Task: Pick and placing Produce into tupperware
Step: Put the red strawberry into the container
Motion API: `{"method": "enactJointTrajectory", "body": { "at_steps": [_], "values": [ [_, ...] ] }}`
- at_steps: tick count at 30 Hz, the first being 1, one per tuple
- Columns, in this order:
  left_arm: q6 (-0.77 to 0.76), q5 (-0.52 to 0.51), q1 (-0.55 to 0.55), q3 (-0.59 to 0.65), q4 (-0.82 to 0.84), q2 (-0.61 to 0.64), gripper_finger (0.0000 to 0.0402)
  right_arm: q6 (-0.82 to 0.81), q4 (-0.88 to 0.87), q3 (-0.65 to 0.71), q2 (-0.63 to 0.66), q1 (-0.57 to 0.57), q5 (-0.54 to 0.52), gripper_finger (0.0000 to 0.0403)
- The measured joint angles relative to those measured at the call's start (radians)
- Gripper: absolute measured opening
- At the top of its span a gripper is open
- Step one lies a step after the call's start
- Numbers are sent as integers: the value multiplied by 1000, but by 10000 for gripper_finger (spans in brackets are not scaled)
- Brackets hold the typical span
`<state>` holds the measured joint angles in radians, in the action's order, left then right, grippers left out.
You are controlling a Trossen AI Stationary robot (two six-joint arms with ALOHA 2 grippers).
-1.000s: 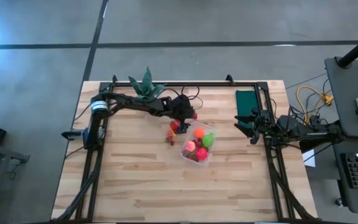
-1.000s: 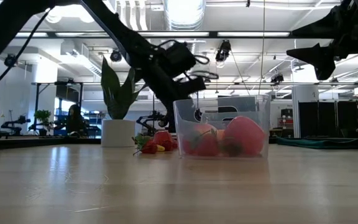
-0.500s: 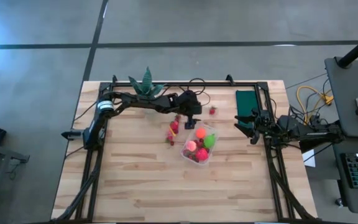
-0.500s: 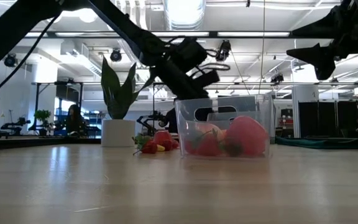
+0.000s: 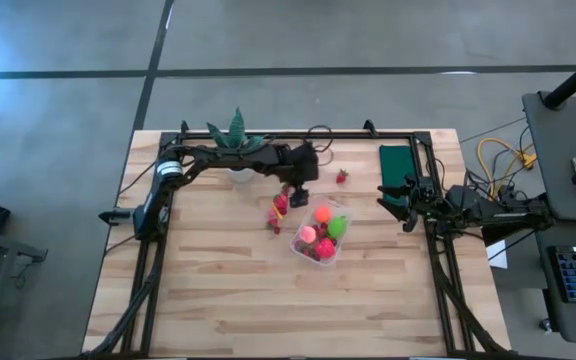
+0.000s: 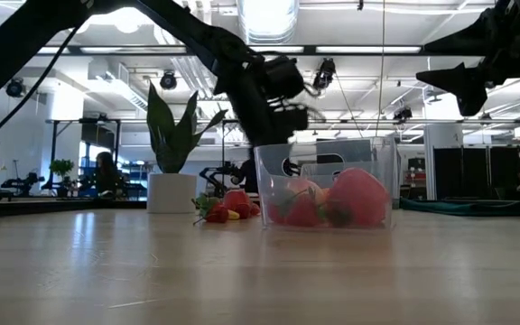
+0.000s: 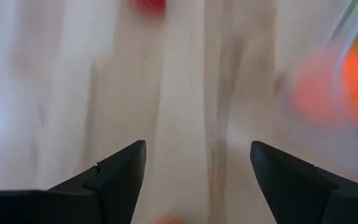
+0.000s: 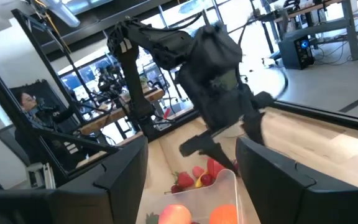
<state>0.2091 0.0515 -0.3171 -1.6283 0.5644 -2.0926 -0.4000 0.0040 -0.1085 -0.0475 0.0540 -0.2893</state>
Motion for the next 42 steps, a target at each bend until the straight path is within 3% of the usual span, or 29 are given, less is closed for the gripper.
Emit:
{"method": "enactJointTrajectory", "body": {
  "at_steps": [6, 13, 33, 42],
  "values": [
    [-195, -111, -4, 19, 130, -1, 274, 0, 0, 0, 0, 0, 0, 235],
    [-359, -121, -9, 3, 192, 6, 274, 0, 0, 0, 0, 0, 0, 235],
    [-387, -88, -51, 27, 162, -6, 273, 0, 0, 0, 0, 0, 0, 235],
    [-387, -94, -52, 26, 171, -45, 224, 0, 0, 0, 0, 0, 0, 235]
  ]
}}
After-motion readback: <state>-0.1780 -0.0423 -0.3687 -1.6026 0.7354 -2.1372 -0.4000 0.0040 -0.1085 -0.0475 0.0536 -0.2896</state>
